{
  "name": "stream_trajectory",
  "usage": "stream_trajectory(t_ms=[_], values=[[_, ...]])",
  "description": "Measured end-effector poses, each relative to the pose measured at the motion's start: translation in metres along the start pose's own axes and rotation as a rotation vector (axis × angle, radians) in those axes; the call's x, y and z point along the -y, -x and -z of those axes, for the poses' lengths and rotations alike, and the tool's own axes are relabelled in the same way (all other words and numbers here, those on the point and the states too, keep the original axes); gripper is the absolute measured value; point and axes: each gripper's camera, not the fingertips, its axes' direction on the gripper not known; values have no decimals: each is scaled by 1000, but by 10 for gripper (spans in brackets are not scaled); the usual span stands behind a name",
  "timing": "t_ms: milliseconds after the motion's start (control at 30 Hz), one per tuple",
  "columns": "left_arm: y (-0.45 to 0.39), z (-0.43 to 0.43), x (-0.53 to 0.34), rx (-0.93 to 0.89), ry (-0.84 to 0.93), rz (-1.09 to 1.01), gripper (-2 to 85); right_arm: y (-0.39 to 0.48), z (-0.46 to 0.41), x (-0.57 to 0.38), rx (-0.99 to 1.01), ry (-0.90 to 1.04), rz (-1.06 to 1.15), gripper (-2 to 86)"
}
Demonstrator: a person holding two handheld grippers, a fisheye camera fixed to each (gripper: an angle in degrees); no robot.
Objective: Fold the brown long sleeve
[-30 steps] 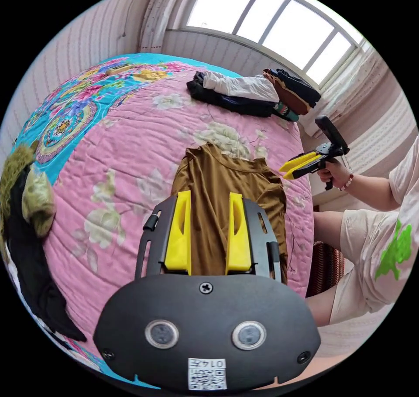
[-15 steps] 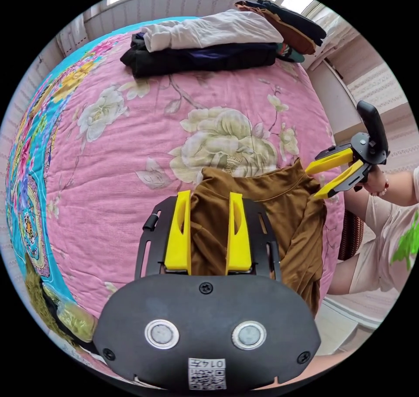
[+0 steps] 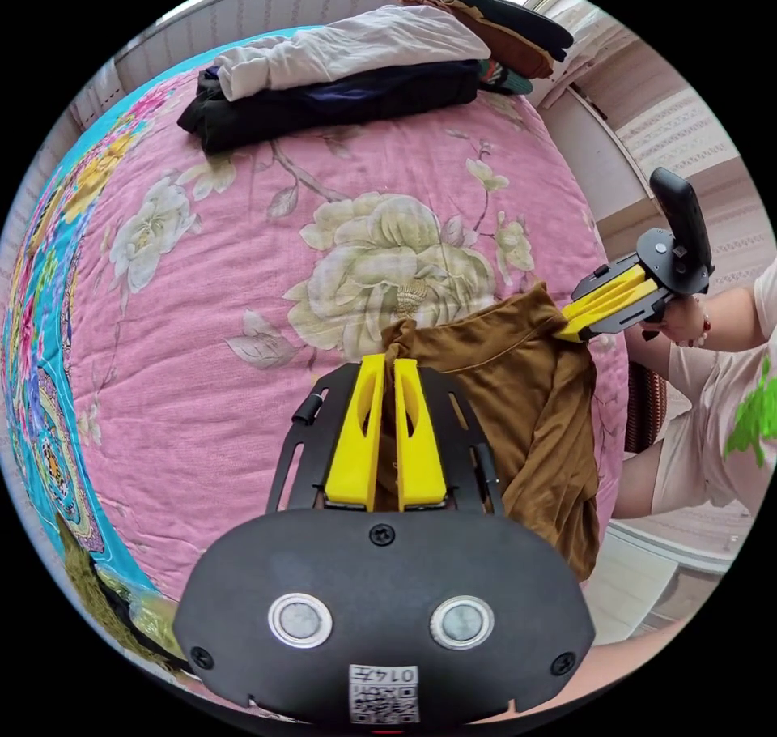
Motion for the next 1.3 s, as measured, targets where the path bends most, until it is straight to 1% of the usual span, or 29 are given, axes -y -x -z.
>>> stream_trajectory(t_ms=[167,300,367,400,533,600,767,900,1067,1133,1267,1300], values=[[-2,49,-45,-87,-127,53,0,40,0,-24,123,-46,72,3],[-19,88,-97,-43,-197,61,0,102,-4,-47,169,-63,215,2],[-36,110,-140,-10,-220,87,0,134,-10,-57,191,-61,282,1],[-41,115,-150,-2,-223,94,0,158,-16,-63,206,-48,328,1],[-77,142,-241,64,-243,178,0,237,-46,-83,258,5,474,1],[-92,151,-282,80,-254,231,-1,292,-75,-98,294,62,568,1],[-142,170,-406,130,-305,388,-2,403,-142,-136,358,177,717,2],[-173,167,-480,144,-319,488,-2,495,-210,-175,322,264,848,2],[-215,145,-576,135,-358,611,8,578,-291,-216,245,356,929,4],[-226,131,-600,136,-348,650,22,604,-323,-230,196,396,943,5],[-242,102,-654,133,-351,835,65,658,-395,-258,48,521,986,22],[-245,100,-661,138,-360,858,69,672,-406,-265,50,517,1000,33]])
